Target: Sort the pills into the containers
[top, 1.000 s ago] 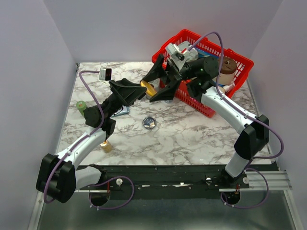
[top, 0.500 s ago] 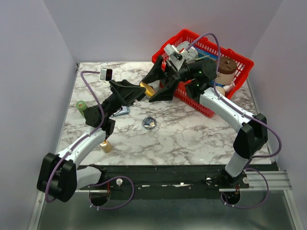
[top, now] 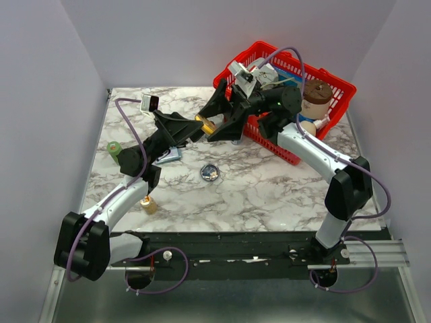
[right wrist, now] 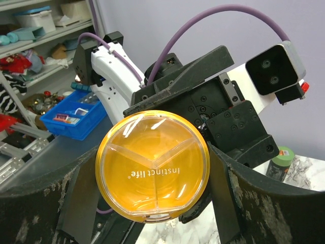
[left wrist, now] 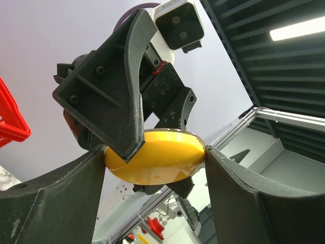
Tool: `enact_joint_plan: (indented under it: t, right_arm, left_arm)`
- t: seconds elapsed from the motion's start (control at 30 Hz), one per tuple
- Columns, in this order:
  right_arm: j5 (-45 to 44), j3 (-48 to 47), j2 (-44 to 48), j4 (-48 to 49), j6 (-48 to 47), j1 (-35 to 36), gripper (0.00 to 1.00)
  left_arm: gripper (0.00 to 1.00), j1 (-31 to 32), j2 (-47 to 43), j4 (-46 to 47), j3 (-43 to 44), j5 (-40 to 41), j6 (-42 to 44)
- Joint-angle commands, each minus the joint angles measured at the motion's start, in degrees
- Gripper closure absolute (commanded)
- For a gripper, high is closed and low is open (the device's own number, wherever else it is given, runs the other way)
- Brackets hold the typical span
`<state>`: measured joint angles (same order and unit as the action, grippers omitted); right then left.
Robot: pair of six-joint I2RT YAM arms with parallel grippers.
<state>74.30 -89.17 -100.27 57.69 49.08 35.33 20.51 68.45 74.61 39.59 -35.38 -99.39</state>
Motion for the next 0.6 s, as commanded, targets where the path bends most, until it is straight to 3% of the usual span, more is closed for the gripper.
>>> enact_joint_plan:
  t: [0.0,0.2,0.57]
  right_arm:
    - [-8.3,-1.5,0.4,8.4,4.1,-2.5,0.58]
    - [-7.6,-2.1,0.5,8.6,3.4,-2.6,0.56]
    - [-3.7,-1.9,1.7,2.4,-3.8,-2.5,0.25]
  left_arm:
    - [0.67,-0.8,0.6,22.2,-0.2,-7.5,-1.2]
    - [0.68,-1.1,0.8,22.1,0.3,-8.5,-1.8]
    - [0.68,-1.2,1.5,18.3,1.9,-9.9,-0.7]
